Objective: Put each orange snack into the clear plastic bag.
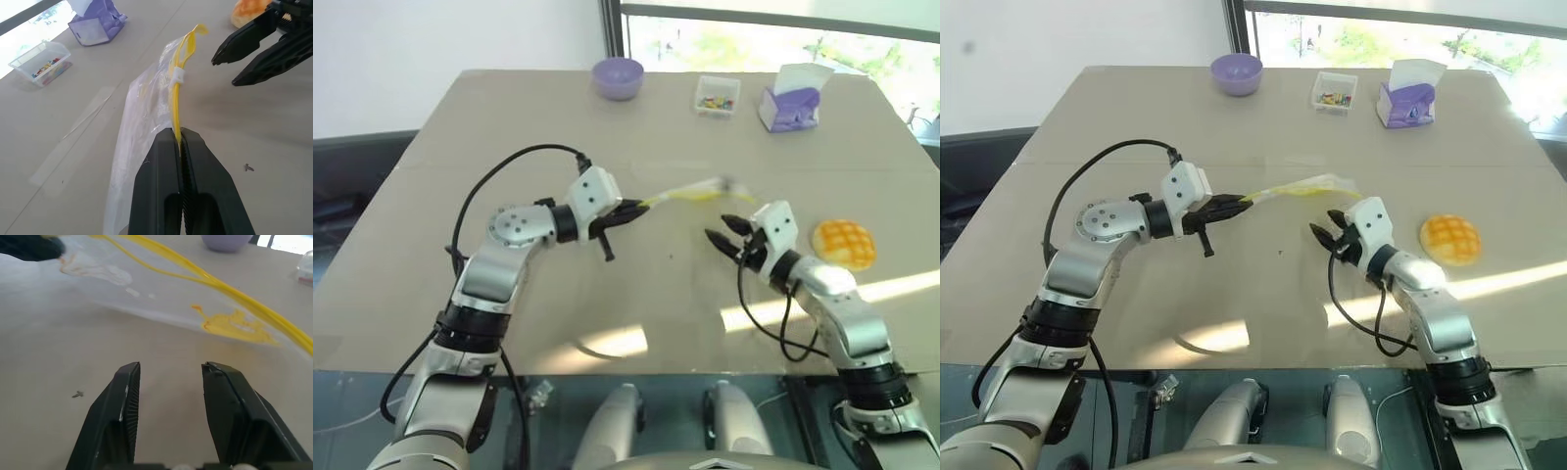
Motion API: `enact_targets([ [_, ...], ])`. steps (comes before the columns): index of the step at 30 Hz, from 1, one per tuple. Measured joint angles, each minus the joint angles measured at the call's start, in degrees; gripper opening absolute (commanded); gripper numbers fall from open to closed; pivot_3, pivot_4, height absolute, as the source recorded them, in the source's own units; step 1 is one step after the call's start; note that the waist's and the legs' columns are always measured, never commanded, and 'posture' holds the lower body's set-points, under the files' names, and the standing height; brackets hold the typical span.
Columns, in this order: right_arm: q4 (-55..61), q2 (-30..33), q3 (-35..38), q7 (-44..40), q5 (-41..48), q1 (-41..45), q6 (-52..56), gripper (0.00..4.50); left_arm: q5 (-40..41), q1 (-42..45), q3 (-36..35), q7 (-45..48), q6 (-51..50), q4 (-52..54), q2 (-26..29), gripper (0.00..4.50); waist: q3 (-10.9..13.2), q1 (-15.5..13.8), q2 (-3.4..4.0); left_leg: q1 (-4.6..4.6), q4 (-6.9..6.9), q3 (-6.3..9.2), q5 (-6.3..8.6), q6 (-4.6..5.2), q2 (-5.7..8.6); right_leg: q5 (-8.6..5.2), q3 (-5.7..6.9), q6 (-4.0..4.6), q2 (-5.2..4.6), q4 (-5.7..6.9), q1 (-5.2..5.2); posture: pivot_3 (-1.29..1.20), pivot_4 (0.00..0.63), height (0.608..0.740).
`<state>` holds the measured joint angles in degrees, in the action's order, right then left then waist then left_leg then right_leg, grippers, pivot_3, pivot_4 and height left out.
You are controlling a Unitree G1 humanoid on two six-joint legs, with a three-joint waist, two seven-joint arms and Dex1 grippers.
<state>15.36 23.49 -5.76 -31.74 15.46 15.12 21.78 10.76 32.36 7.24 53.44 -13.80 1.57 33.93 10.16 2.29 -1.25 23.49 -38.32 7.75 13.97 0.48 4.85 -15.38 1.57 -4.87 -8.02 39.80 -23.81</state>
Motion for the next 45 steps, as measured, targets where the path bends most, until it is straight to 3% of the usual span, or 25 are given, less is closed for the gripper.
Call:
enact_targets([
  [6,3.85,1.22,-0.05,-2.44,-0.85,0.5,-4.12,1.84,-0.46,0.0,0.03,0.14,0.59,-0.05,-0.01,0.0,0.0,0.01,0.0,-0.02,-0.01,0.0,0.0,0.0,0.0,0.0,0.01,0.0,0.0,0.0,0.02,0.0,0.15,0.74],
  [15,-5.11,3.16,-4.5,2.07,-18.59,9.08,-16.26,1.84,-1.26,-0.03,0.17,0.61,1.79,-0.02,0.03,0.0,0.0,0.0,-0.01,-0.01,0.0,-0.02,-0.01,-0.01,0.0,0.01,0.0,-0.01,0.0,-0.05,0.02,0.0,0.15,0.74],
  [22,-9.16,2.91,-6.85,2.01,-23.46,11.1,-20.33,1.84,-1.54,-0.4,0.18,1.05,1.83,0.21,0.02,0.0,0.0,0.05,0.0,-0.01,0.0,-0.01,-0.01,-0.02,-0.01,0.01,0.01,-0.01,0.01,-0.03,0.01,0.0,0.15,0.74],
  [33,-9.47,1.58,-6.76,-0.18,-22.61,11.64,-20.1,1.84,-2.92,-1.9,2.13,2.38,4.83,1.6,0.48,0.0,0.0,0.0,0.0,0.0,0.0,-0.01,-0.01,-0.02,-0.01,0.01,0.0,-0.01,0.01,-0.04,0.02,0.0,0.15,0.74],
  [45,-1.71,5.21,-4.33,-6.55,-15.14,6.69,-15.29,1.84,-3.43,-1.89,2.2,2.41,5.65,1.56,0.69,0.0,0.0,0.04,0.0,-0.03,0.0,-0.01,-0.01,-0.01,-0.03,0.02,0.0,-0.01,0.03,-0.02,0.03,0.0,0.15,0.74],
])
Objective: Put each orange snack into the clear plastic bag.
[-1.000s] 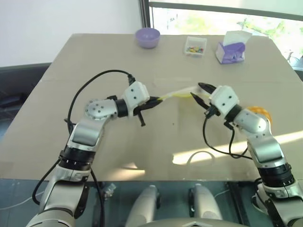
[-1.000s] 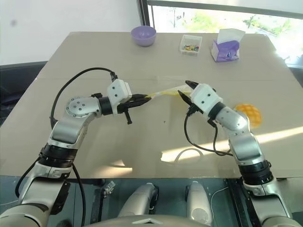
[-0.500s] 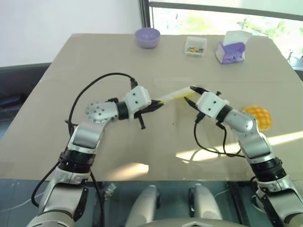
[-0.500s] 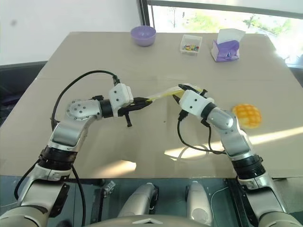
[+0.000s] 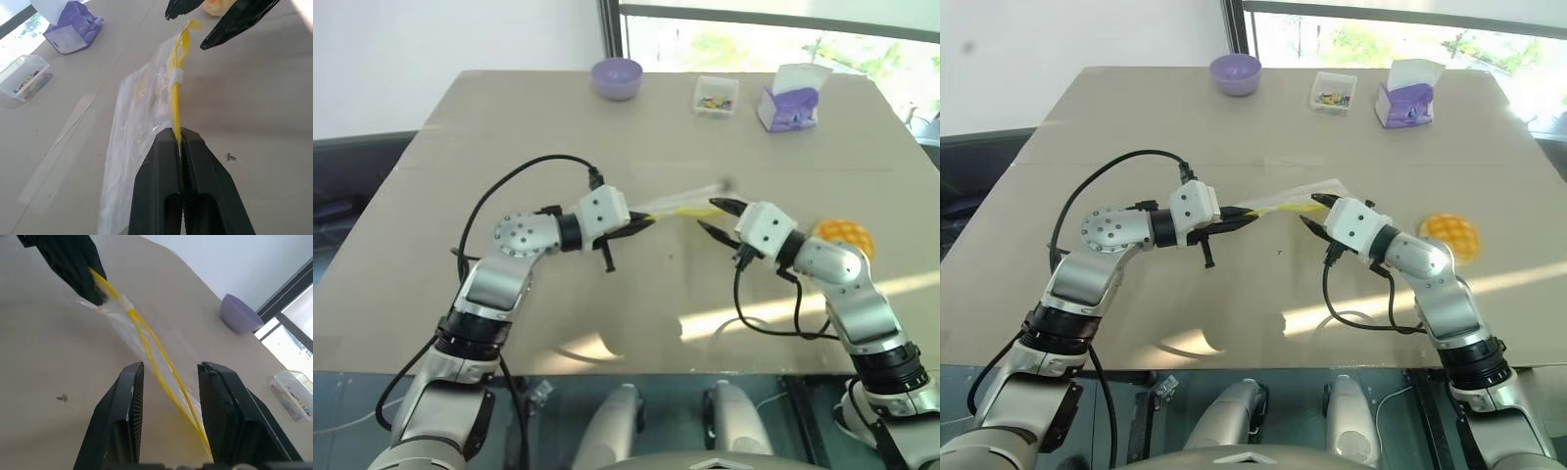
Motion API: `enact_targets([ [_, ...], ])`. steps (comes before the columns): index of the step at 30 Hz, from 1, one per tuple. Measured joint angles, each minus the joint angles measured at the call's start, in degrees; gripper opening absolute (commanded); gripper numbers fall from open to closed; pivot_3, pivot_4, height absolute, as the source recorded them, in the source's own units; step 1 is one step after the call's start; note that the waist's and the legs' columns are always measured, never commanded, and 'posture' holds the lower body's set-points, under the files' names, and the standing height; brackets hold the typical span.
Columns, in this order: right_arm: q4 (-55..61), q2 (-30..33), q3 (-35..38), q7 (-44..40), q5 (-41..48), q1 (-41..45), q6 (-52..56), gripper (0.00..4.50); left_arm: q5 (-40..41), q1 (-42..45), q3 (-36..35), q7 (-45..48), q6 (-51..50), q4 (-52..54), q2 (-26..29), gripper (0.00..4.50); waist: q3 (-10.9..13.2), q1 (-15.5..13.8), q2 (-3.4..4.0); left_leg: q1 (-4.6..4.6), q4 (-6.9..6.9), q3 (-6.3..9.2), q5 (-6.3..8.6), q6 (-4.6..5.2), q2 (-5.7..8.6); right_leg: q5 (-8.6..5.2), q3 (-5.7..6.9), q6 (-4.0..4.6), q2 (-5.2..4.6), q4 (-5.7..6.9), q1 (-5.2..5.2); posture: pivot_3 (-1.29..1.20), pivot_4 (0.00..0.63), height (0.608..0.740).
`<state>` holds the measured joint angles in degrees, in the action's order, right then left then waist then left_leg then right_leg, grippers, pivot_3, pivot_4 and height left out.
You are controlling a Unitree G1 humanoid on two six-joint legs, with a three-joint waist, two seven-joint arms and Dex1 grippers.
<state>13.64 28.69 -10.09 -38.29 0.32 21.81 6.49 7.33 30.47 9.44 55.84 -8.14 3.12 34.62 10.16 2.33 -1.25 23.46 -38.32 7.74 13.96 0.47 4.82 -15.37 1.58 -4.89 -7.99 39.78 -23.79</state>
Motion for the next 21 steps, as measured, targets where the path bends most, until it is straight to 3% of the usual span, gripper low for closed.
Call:
enact_targets([
  [10,-1.03,-0.97,-0.01,1.28,-0.2,1.88,0.74,1.84,0.0,0.0,0.0,0.33,0.2,0.0,0.0,0.0,0.0,-0.07,0.0,0.01,0.0,0.0,0.0,0.0,0.01,0.0,0.0,0.0,-0.01,-0.03,0.02,0.0,0.15,0.74],
  [21,-8.32,-3.01,-2.01,4.06,-6.38,4.94,-1.23,1.84,0.05,-0.01,0.04,0.91,1.0,0.02,-0.09,0.0,0.0,-0.03,0.0,0.01,0.0,-0.01,0.0,-0.01,0.01,0.0,-0.01,0.0,-0.01,-0.03,0.01,0.0,0.15,0.74],
])
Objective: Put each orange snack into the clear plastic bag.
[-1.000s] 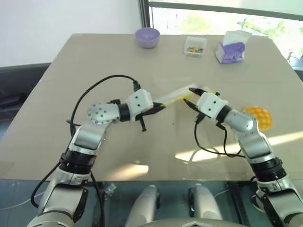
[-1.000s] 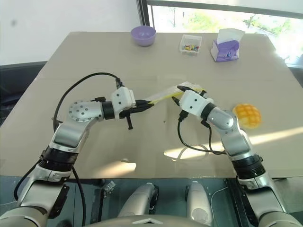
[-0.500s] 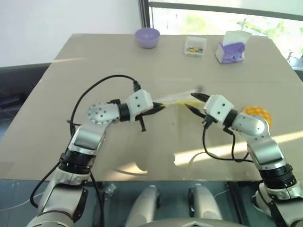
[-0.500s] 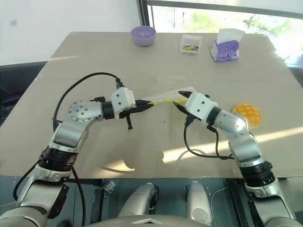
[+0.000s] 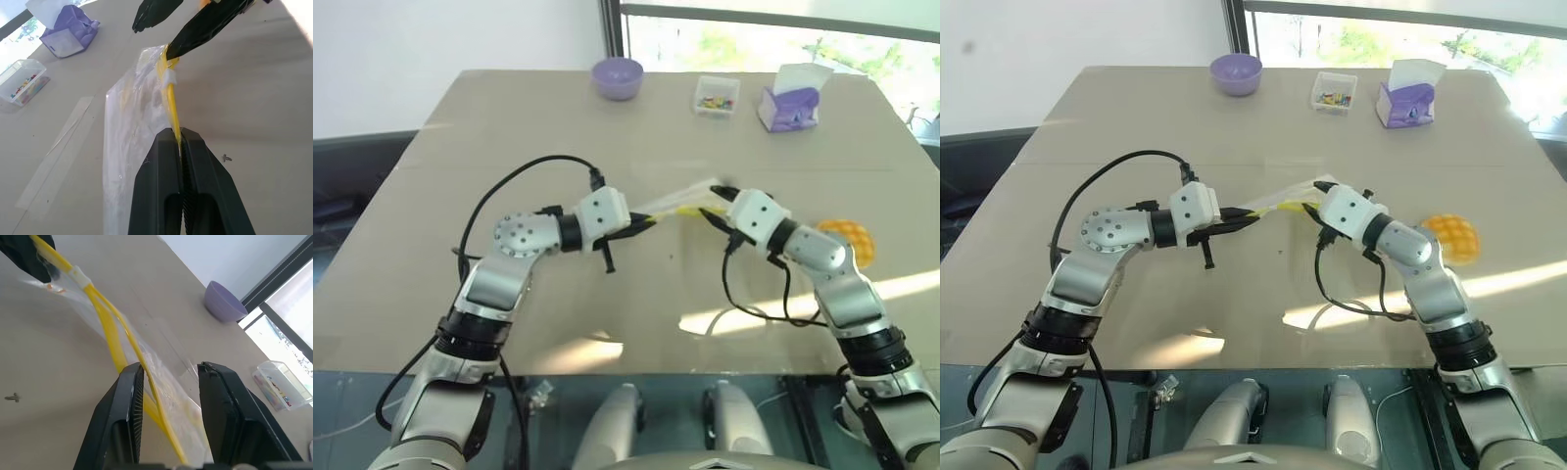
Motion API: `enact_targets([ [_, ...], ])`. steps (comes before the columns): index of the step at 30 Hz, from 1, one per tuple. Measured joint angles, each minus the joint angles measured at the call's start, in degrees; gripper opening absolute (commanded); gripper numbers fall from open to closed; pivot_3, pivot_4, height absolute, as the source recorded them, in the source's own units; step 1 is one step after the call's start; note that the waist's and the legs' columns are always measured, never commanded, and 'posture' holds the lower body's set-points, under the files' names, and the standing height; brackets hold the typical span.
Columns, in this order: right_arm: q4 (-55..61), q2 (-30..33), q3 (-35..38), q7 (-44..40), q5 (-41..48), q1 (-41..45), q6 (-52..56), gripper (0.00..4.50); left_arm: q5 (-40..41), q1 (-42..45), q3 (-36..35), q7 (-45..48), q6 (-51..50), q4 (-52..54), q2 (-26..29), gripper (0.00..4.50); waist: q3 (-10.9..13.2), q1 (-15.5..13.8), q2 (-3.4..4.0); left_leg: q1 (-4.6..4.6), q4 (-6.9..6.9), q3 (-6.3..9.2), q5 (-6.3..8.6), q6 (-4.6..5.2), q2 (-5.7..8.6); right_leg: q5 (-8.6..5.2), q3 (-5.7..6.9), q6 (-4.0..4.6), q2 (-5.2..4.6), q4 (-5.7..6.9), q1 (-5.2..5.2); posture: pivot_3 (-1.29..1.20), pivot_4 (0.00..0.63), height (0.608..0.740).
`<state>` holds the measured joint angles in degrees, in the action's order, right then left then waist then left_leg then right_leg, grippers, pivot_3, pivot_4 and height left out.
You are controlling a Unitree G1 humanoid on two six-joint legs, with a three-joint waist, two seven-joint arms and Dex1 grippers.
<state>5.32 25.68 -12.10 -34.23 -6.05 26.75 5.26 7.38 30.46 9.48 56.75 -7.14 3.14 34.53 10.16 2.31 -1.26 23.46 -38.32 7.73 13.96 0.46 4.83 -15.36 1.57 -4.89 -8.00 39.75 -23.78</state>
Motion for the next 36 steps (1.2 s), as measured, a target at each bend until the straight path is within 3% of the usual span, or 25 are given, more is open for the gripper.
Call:
enact_targets([
  [8,-3.98,-5.5,-0.88,2.93,-0.98,1.54,1.28,1.84,0.8,-1.41,0.04,0.82,0.18,1.16,-0.34,0.0,0.0,0.06,0.0,0.0,0.0,0.01,0.0,0.0,-0.01,0.0,-0.01,0.01,0.0,0.01,-0.01,0.0,0.15,0.74],
  [15,-11.33,-10.29,2.65,10.75,-0.38,3.93,5.83,1.84,1.4,-2.05,0.03,1.25,0.05,2.61,-0.08,0.0,0.0,0.02,0.01,0.0,0.01,0.01,0.0,-0.01,-0.01,0.01,-0.02,0.01,0.0,0.0,-0.01,0.0,0.15,0.74],
  [24,-18.4,-3.81,6.92,15.4,-1.18,3.68,4.26,1.84,1.67,-2.23,0.19,0.35,-0.8,2.79,0.68,0.0,0.03,0.46,0.05,-0.08,0.1,-0.13,0.0,0.0,-0.02,0.01,-0.14,0.01,0.02,0.02,-0.04,0.0,0.15,0.74],
  [30,-12.02,0.52,7.97,9.16,2.91,-1.4,2.56,1.84,1.51,-1.14,0.03,-0.65,-1.56,2.44,0.74,0.0,0.03,0.01,0.05,-0.07,0.05,-0.13,0.01,0.02,0.0,0.01,-0.13,0.0,0.0,-0.01,0.01,0.0,0.15,0.74],
  [36,-7.49,0.15,7.97,7.05,3.94,-2.79,2.63,1.84,0.86,0.94,0.01,-1.37,-1.64,1.12,0.29,0.0,0.03,0.16,0.05,-0.11,0.06,-0.14,0.01,0.02,-0.02,0.01,-0.15,0.0,0.02,0.03,0.01,0.0,0.15,0.74],
])
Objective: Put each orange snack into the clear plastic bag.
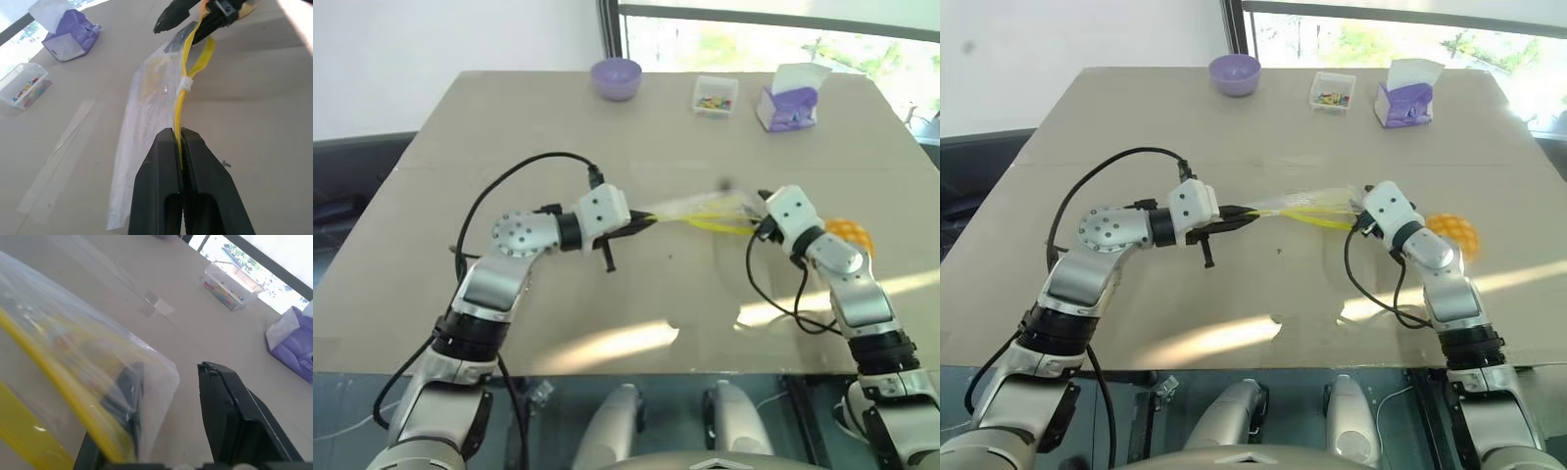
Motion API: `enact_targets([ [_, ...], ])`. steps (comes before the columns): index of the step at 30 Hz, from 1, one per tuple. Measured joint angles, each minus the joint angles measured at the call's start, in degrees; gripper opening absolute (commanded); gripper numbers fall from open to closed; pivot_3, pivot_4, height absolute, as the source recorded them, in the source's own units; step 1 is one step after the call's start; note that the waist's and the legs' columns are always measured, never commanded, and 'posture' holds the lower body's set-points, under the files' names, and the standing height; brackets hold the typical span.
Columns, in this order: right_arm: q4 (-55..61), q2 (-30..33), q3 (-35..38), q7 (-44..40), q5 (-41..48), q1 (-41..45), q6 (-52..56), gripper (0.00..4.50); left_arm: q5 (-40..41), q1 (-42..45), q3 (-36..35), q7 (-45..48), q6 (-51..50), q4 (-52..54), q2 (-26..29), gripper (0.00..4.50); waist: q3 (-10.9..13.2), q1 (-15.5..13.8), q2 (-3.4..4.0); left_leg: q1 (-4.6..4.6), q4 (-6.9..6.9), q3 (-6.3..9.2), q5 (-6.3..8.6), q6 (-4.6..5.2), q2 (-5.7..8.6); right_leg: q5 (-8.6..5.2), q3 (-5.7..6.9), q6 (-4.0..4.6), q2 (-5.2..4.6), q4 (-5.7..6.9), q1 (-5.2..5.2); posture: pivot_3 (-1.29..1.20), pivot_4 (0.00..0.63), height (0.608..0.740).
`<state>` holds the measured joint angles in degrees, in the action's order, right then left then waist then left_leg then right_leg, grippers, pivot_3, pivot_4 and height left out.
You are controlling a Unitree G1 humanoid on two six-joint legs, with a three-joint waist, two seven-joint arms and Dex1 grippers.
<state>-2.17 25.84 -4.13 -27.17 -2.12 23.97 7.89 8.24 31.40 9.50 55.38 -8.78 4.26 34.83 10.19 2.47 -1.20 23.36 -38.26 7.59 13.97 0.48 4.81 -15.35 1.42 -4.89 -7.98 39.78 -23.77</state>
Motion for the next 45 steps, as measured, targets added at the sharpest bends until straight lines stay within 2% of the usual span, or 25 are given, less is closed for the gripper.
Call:
enact_targets([
  [2,2.27,-0.71,-0.67,-1.29,0.62,0.13,0.25,1.84,-0.07,0.12,0.01,-0.17,0.0,-0.25,-0.42,0.0,0.0,-0.02,0.0,0.01,0.0,0.0,0.0,0.0,0.0,0.0,0.0,0.0,0.0,-0.02,0.0,0.0,0.15,0.74],
  [3,2.87,-0.96,-1.06,-1.6,0.78,0.28,0.4,2.26,-0.08,0.12,0.02,-0.18,0.0,-0.34,-0.51,0.0,0.0,-0.07,0.0,0.01,0.0,0.0,0.0,0.0,0.0,0.0,0.0,0.0,0.0,-0.02,0.0,0.0,0.15,0.74],
  [5,3.66,-1.32,-1.58,-2.44,1.12,0.32,0.74,2.73,-0.1,0.12,0.01,-0.21,-0.01,-0.36,-0.55,0.0,0.0,-0.15,0.0,0.01,0.0,0.01,0.0,0.0,0.01,0.0,0.01,0.0,-0.01,-0.02,0.0,0.0,0.15,0.74],
  [8,4.04,-1.38,-3.09,-3.01,-0.14,0.36,0.64,4.06,-0.15,0.16,0.02,-0.44,-0.01,-0.4,-0.8,0.0,0.0,-0.19,0.0,0.01,0.0,0.01,0.0,0.0,0.01,0.0,0.02,0.0,-0.01,-0.02,0.01,0.0,0.15,0.74],
  [14,5.67,0.87,-3.58,-3.31,-1.97,0.15,0.48,4.06,-1.22,0.31,0.0,-2.08,-0.83,-1.47,-0.86,0.0,0.0,-0.24,0.0,0.02,0.0,0.01,0.0,-0.01,0.01,0.0,0.01,0.0,-0.01,-0.02,0.0,0.0,0.15,0.74],
  [20,14.07,3.37,-1.4,-6.5,1.61,-2.13,0.91,4.06,-1.82,1.56,-0.01,-3.89,-1.94,-3.43,-1.36,0.0,0.0,-0.31,-0.01,0.03,-0.01,0.05,0.0,0.0,0.01,0.0,0.05,0.0,-0.01,-0.04,0.01,0.0,0.15,0.74],
  [23,16.73,3.66,-0.46,-7.61,3.87,-3.01,2.5,3.19,-2.18,2.4,-0.16,-4.44,-2.19,-4.87,-1.42,0.0,0.0,-0.25,-0.01,0.03,-0.03,0.03,0.0,0.0,0.02,0.01,0.03,-0.01,-0.01,-0.03,0.02,0.0,0.15,0.74],
  [24,17.2,3.67,-0.07,-7.67,4.4,-3.15,3.0,2.68,-2.23,2.41,-0.16,-4.45,-2.19,-4.98,-1.43,0.0,0.0,-0.22,-0.01,0.02,-0.03,0.04,0.0,0.0,0.02,0.01,0.04,-0.01,-0.01,-0.03,0.02,0.0,0.15,0.74],
  [25,17.54,3.67,0.27,-7.78,4.91,-3.36,3.35,2.41,-2.24,2.42,-0.16,-4.45,-2.19,-5.0,-1.44,0.0,0.0,-0.24,-0.01,0.02,-0.02,0.06,0.0,0.0,0.01,0.0,0.06,-0.01,-0.01,-0.03,0.02,0.0,0.15,0.74],
  [28,18.77,3.4,0.56,-8.5,6.87,-4.66,5.08,0.82,-2.27,2.74,-0.16,-4.47,-2.19,-5.27,-1.54,0.0,0.0,-0.29,-0.01,0.04,-0.02,0.06,0.0,0.0,0.01,0.0,0.06,-0.01,-0.01,-0.04,0.02,0.0,0.15,0.74],
  [30,19.25,2.31,0.28,-8.49,7.74,-5.05,6.31,0.04,-2.3,3.11,-0.16,-4.49,-2.19,-5.55,-1.68,0.0,0.0,-0.23,-0.01,0.03,-0.02,0.04,0.0,0.0,0.01,0.01,0.04,-0.01,-0.01,-0.04,0.02,0.0,0.15,0.74],
  [39,18.71,-2.49,-4.32,-7.41,7.66,-5.0,8.68,0.04,-2.3,3.33,-0.17,-4.5,-2.2,-5.59,-2.05,0.0,0.0,-0.26,-0.01,0.03,-0.02,0.06,0.0,0.0,0.02,0.01,0.06,-0.01,-0.01,-0.03,0.02,0.0,0.15,0.74],
  [45,10.34,-5.49,-4.83,-5.17,6.72,-2.91,8.15,0.04,-1.88,3.02,-0.16,-4.1,-2.18,-5.06,-2.02,0.0,0.0,-0.14,0.0,0.02,-0.03,0.05,-0.01,-0.01,0.02,0.01,0.04,-0.01,-0.01,-0.02,0.02,0.0,0.15,0.74],
])
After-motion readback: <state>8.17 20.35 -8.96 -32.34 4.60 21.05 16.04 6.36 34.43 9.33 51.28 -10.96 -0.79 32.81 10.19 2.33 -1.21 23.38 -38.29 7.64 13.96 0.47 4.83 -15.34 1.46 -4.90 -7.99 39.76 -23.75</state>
